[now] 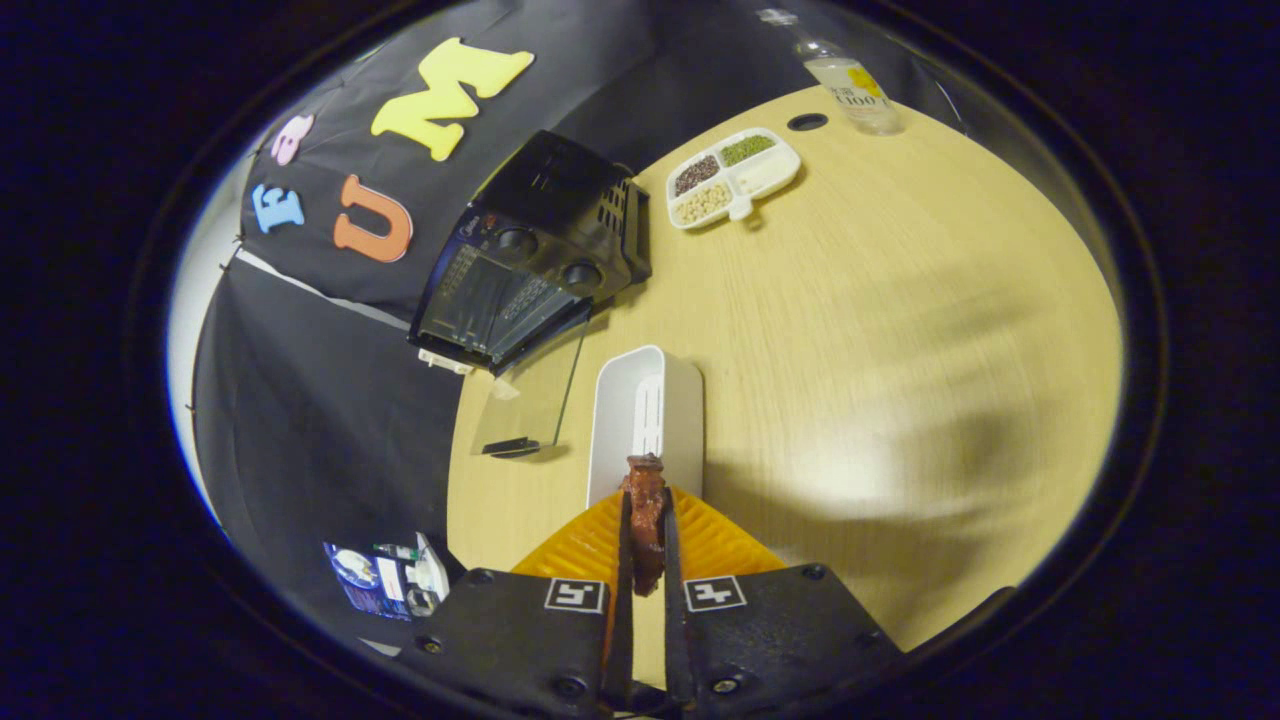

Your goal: Open the toaster oven, put the food inside, and close the toaster oven door.

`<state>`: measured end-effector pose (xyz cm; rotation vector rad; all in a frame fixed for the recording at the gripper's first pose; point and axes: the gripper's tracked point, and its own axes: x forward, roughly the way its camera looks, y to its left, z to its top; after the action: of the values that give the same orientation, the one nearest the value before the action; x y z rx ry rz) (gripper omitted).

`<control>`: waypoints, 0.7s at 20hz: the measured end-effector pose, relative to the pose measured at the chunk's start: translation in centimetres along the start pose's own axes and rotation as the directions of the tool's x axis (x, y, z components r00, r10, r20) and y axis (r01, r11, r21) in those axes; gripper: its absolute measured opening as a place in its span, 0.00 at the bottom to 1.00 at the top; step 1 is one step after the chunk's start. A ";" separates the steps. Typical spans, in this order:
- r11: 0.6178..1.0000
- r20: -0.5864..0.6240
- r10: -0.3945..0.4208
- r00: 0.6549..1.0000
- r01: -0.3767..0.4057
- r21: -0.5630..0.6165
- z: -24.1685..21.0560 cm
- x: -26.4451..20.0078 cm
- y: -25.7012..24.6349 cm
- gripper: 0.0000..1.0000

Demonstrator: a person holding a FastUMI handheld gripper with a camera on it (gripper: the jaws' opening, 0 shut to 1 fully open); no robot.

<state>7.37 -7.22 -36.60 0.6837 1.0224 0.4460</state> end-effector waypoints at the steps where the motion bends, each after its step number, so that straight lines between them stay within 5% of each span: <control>1: 1.000 0.012 -0.004 1.000 0.004 -0.009 0.1 -0.3 0.4 0.16; 8: 1.000 0.180 0.018 0.984 -0.016 -0.013 0.1 -2.8 8.7 0.15; 14: 0.992 0.385 0.047 0.921 -0.089 0.092 -0.8 -1.2 17.8 0.15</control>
<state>5.61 4.93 -23.63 0.8676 0.6557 0.3019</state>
